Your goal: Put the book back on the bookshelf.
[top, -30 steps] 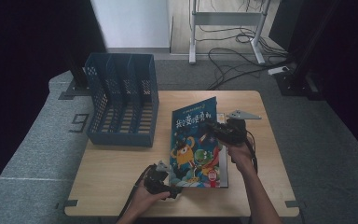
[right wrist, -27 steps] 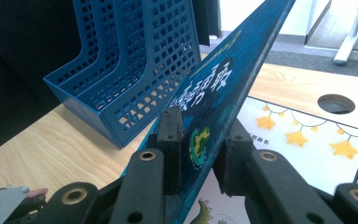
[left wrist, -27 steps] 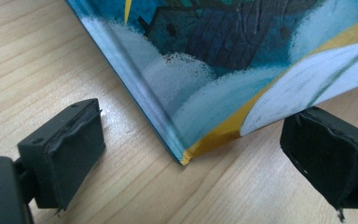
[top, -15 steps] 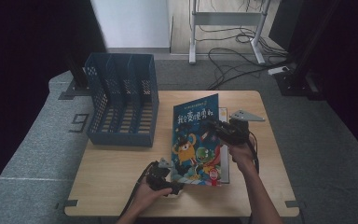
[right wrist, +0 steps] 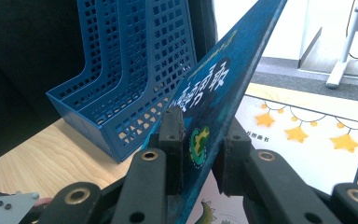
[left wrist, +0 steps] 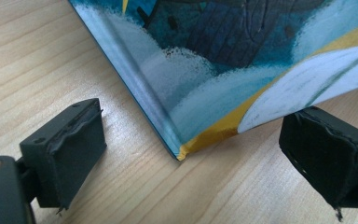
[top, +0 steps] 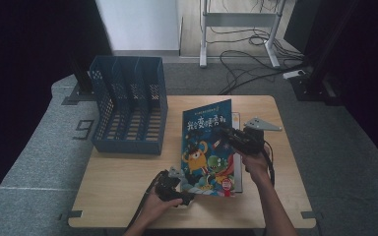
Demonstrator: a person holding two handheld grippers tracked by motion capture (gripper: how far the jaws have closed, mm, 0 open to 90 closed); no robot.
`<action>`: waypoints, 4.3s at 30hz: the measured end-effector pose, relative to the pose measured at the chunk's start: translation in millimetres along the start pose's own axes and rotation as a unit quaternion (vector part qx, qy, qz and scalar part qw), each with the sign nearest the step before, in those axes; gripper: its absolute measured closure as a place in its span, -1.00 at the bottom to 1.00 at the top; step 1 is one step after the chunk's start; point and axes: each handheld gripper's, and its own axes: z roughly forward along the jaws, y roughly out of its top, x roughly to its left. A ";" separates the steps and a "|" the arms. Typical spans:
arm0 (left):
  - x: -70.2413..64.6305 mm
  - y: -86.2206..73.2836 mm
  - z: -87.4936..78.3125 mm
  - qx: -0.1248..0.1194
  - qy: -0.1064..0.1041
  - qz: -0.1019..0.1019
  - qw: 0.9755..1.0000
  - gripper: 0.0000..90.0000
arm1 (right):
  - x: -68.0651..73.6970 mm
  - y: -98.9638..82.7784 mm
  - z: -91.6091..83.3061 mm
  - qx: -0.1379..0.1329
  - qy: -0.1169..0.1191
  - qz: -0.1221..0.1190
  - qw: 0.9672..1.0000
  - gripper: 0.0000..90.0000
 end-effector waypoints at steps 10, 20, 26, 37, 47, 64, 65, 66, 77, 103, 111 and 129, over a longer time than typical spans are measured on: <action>0.5 5.8 4.3 0.000 -0.001 -0.001 1.000 -0.86 | -0.2 3.8 -2.7 -0.004 -0.005 -0.003 1.000 0.66; 8.3 18.4 10.2 0.005 0.001 -0.012 1.000 -0.87 | 2.8 9.5 -7.4 -0.027 -0.001 -0.019 0.999 0.69; 7.6 18.3 11.0 0.002 0.006 -0.014 1.000 -0.87 | 2.2 8.5 -11.0 -0.035 0.005 -0.019 0.999 0.70; 8.6 19.0 11.7 -0.001 0.005 -0.015 1.000 -0.88 | 4.5 8.8 -11.1 -0.041 0.009 -0.028 0.999 0.71; 19.0 33.8 18.8 0.004 0.018 -0.029 0.999 -0.90 | 6.1 15.7 -5.3 -0.064 0.021 -0.048 0.997 0.74; 8.8 28.4 23.0 -0.006 0.062 -0.007 0.998 -0.91 | 6.1 5.2 -20.4 -0.079 0.042 -0.051 0.995 0.76; 8.5 28.5 23.2 -0.006 0.063 -0.007 0.998 -0.91 | 6.2 5.0 -20.9 -0.079 0.043 -0.052 0.995 0.76; 8.6 28.5 23.2 -0.005 0.062 -0.006 0.998 -0.91 | 6.2 4.8 -21.4 -0.079 0.044 -0.052 0.994 0.76; 6.4 25.2 20.2 -0.008 0.059 -0.010 0.998 -0.84 | 8.4 3.9 -23.6 -0.082 0.047 -0.066 0.993 0.75; 21.2 40.7 28.8 -0.003 0.083 -0.016 0.996 -0.88 | 5.3 6.3 -18.7 -0.097 0.047 -0.075 0.991 0.77; 19.8 37.4 26.7 -0.007 0.086 -0.019 0.996 -0.83 | 5.4 0.3 -26.2 -0.101 0.055 -0.067 0.991 0.79; 19.6 34.1 15.7 -0.046 0.085 -0.017 0.995 -0.69 | 5.6 -15.1 -50.6 -0.088 0.084 -0.059 0.991 0.83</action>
